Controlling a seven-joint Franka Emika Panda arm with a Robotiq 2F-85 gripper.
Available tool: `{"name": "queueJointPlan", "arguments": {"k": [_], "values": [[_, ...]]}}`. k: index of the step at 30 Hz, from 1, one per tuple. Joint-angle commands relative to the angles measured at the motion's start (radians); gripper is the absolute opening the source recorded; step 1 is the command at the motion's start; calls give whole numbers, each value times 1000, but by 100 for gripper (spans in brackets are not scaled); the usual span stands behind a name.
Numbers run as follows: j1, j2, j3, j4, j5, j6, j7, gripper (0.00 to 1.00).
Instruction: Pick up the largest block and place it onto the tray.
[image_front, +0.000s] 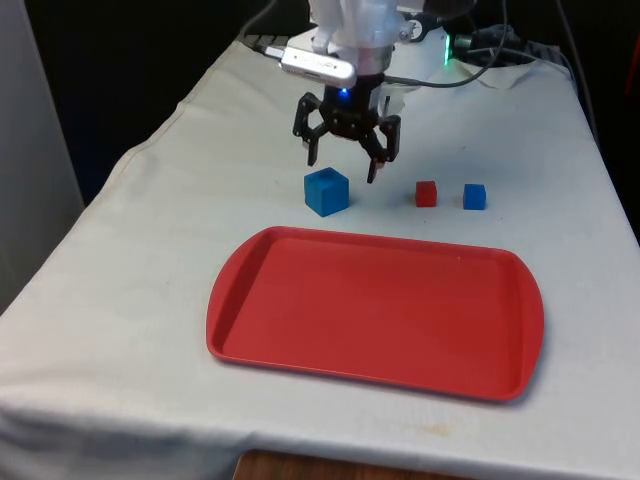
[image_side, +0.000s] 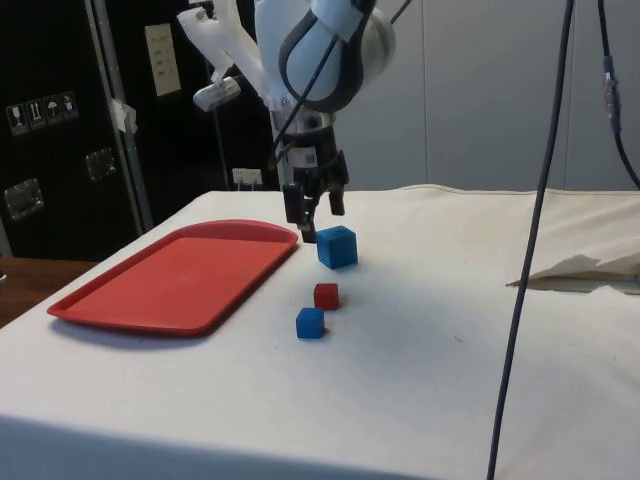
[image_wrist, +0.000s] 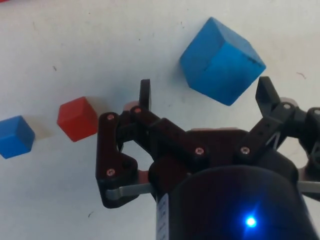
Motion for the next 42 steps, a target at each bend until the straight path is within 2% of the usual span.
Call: {"name": "queueJointPlan", "arguments": {"k": [1, 2, 3, 4, 6, 11, 12, 13, 17, 20, 21, 22, 30, 31, 32, 33, 35, 37, 40, 42], "values": [[5, 6, -12, 1, -13, 8, 17, 100], [5, 6, -14, 2, -15, 9, 20, 100], [0, 0, -4, 0, -4, 0, 8, 100], [5, 7, -16, 2, -17, 9, 23, 100], [7, 8, -23, 1, -17, 13, 30, 100], [-1, 30, -20, -4, -2, 39, 43, 100], [0, 21, -20, -1, -5, 16, 38, 100], [-2, 37, -18, -5, 2, 47, 45, 100], [-7, 65, -11, -7, 17, 80, 55, 100], [-5, 92, -14, -9, 33, 112, 63, 100], [-1, 97, -19, -3, 26, 101, 64, 100], [-4, 96, -16, -9, 34, 117, 65, 100], [2, 105, -25, -7, 31, 128, 81, 100], [2, 105, -25, -7, 31, 129, 82, 97], [3, 106, -25, -6, 31, 129, 83, 89], [3, 107, -25, -6, 31, 129, 85, 62], [3, 107, -25, -6, 30, 130, 87, 38], [3, 107, -25, -5, 30, 132, 88, 21], [0, 104, -24, 2, 31, 120, 83, 14], [3, 108, -25, -5, 31, 133, 88, 12]]}}
